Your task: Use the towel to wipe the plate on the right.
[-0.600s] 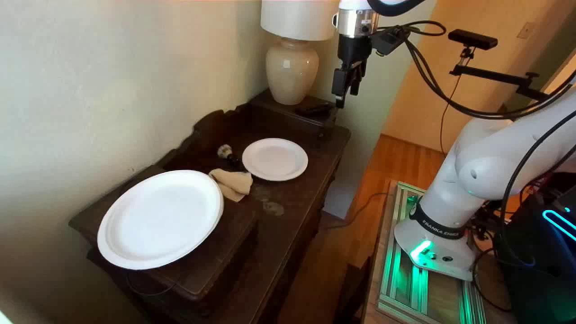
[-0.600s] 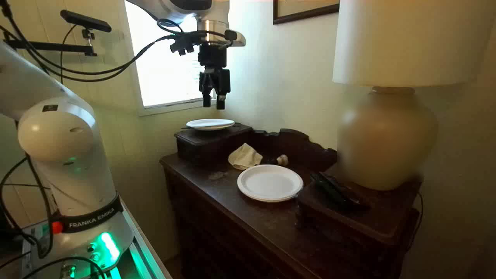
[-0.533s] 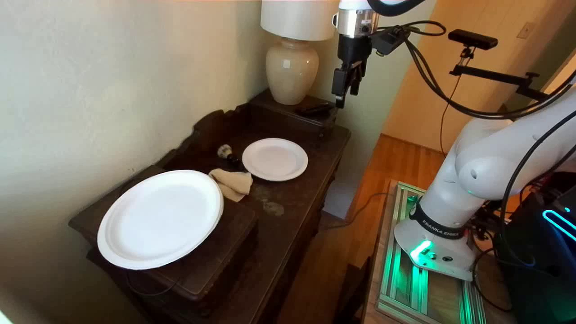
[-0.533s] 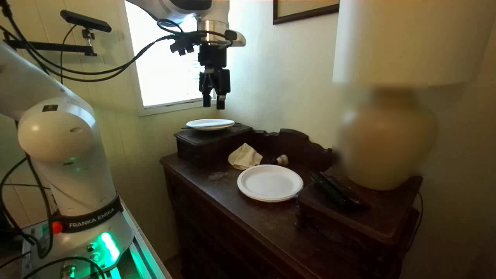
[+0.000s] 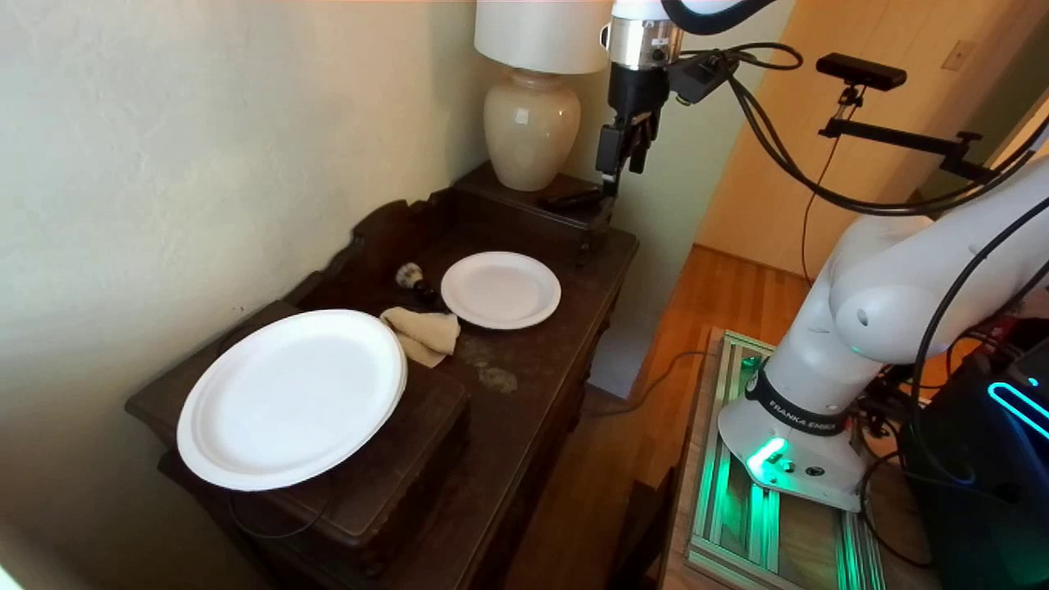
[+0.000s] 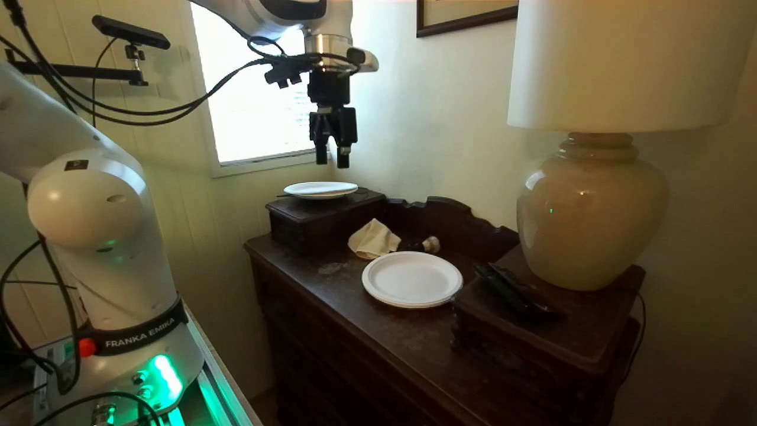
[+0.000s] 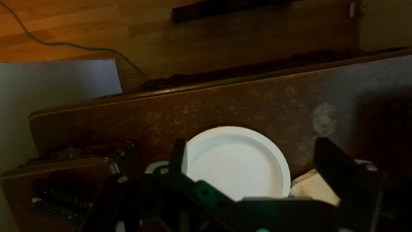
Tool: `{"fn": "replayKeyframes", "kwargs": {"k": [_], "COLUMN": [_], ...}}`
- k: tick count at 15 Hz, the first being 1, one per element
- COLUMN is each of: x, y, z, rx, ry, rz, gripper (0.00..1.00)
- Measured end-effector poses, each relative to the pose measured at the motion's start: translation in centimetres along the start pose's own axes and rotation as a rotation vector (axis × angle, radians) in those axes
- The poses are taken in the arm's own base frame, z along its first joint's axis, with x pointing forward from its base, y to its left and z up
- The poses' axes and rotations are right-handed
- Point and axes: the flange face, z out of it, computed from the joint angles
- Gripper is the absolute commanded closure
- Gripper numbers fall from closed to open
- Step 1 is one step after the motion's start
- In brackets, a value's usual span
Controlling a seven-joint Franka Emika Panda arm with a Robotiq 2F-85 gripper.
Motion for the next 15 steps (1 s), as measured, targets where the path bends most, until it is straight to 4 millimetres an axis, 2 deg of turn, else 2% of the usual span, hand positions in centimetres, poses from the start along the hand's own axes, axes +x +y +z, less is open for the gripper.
{"fn": "replayKeyframes", "kwargs": {"k": [3,6,11,15], "x": [3.4,7.8,15.0,19.5], "y": [-1.1,-3.5,-10.4,-16.0], "z": [2.0,5.0,8.3,9.9], "rx": [0.003,0.018,0.092,0.123], "ry": [0.054,0.069,0.043,0.075], "rz": [-0.011,-0.051,-0.118,-0.188], "gripper": [0.0,0.0,0.0,0.0]}}
